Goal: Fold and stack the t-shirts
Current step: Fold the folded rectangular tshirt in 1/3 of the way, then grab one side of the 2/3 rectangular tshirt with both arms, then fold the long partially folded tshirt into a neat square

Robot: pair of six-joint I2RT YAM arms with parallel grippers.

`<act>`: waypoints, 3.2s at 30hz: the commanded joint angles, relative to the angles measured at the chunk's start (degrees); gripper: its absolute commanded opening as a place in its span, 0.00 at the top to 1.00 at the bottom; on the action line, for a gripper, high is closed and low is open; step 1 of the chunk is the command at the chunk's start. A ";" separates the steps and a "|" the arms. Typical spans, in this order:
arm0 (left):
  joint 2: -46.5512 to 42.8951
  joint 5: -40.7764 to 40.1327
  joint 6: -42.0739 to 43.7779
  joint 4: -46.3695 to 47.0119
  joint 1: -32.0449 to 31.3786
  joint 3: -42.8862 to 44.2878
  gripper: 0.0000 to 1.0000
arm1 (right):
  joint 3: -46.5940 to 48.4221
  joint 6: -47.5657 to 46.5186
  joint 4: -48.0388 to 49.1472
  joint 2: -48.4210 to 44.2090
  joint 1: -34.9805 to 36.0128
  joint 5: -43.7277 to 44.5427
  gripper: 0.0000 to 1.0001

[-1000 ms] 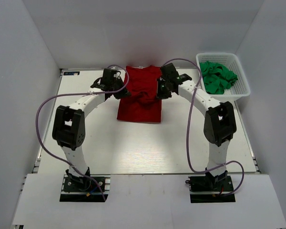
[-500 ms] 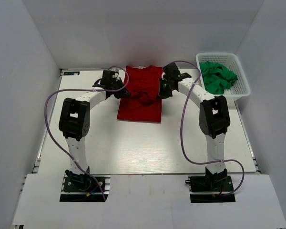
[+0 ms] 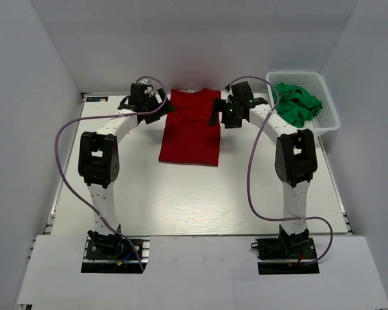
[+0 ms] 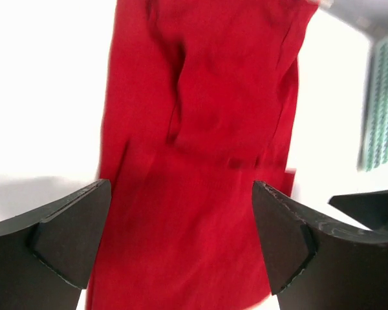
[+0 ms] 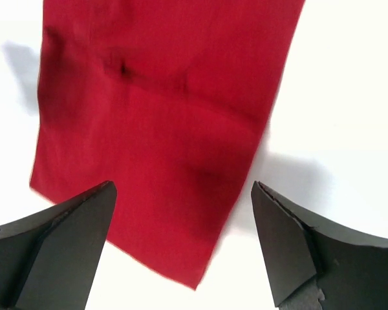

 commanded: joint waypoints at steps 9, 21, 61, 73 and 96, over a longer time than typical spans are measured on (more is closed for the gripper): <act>-25.95 0.64 2.51 -1.48 -1.41 -33.34 0.00 | -36.36 3.12 13.10 -22.51 1.70 -9.63 0.10; -22.54 0.12 1.46 2.83 -1.41 -39.89 0.22 | -42.80 5.58 20.05 -17.95 3.28 -12.80 0.13; -54.52 18.39 0.93 -17.91 -2.47 -42.53 1.00 | -41.05 -3.73 -7.37 -47.83 3.03 -20.62 1.00; -44.78 4.00 -4.96 -5.33 -1.15 -33.66 1.00 | -28.31 -2.85 -2.53 -34.67 -1.89 -19.12 1.00; 5.75 -0.76 -3.20 -7.61 -0.09 15.09 1.00 | 13.93 -1.88 0.10 7.35 -12.27 -29.84 1.00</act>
